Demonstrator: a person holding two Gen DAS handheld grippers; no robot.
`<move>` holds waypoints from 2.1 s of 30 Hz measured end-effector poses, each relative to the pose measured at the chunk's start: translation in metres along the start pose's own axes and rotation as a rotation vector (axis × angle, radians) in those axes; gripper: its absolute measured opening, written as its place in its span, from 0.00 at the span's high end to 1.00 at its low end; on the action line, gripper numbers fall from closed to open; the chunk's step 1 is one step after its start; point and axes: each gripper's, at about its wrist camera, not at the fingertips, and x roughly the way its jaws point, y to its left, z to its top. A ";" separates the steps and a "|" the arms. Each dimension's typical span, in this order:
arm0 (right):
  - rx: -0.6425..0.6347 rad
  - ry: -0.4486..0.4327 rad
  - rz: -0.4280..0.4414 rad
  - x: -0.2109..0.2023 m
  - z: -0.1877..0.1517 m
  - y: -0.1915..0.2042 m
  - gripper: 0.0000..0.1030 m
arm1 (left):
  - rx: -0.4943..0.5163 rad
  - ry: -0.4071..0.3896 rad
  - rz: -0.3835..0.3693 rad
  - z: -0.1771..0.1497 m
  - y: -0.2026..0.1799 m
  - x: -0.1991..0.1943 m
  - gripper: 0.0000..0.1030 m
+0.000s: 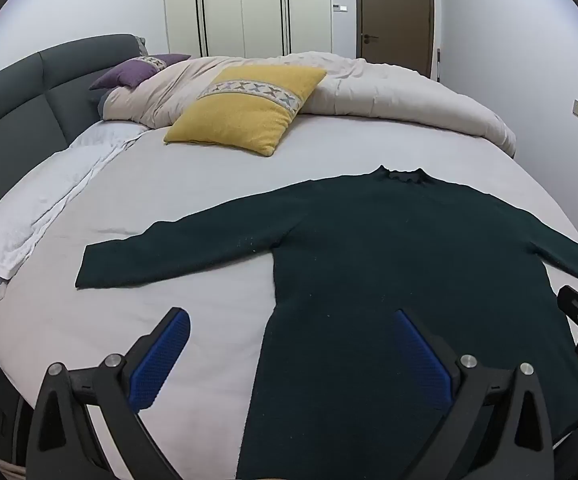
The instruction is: Fold small clothes
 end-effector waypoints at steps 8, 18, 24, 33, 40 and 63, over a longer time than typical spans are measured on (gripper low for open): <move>0.001 0.004 0.001 0.001 -0.002 0.002 0.00 | -0.004 -0.001 0.002 0.001 -0.001 -0.003 0.00; 0.001 0.014 0.007 0.005 -0.004 0.002 0.00 | -0.007 0.010 -0.002 -0.001 0.001 0.002 0.00; -0.008 0.014 0.007 0.009 -0.010 0.009 0.00 | -0.021 0.016 -0.004 -0.008 0.007 0.001 0.00; -0.012 0.025 0.013 0.010 -0.010 0.011 0.00 | -0.031 0.013 -0.006 -0.007 0.012 0.007 0.00; -0.017 0.029 0.014 0.011 -0.010 0.014 0.00 | -0.034 0.012 -0.006 -0.008 0.015 0.007 0.00; -0.013 0.042 0.016 0.017 -0.007 0.010 0.00 | -0.052 0.020 -0.002 -0.010 0.023 0.013 0.00</move>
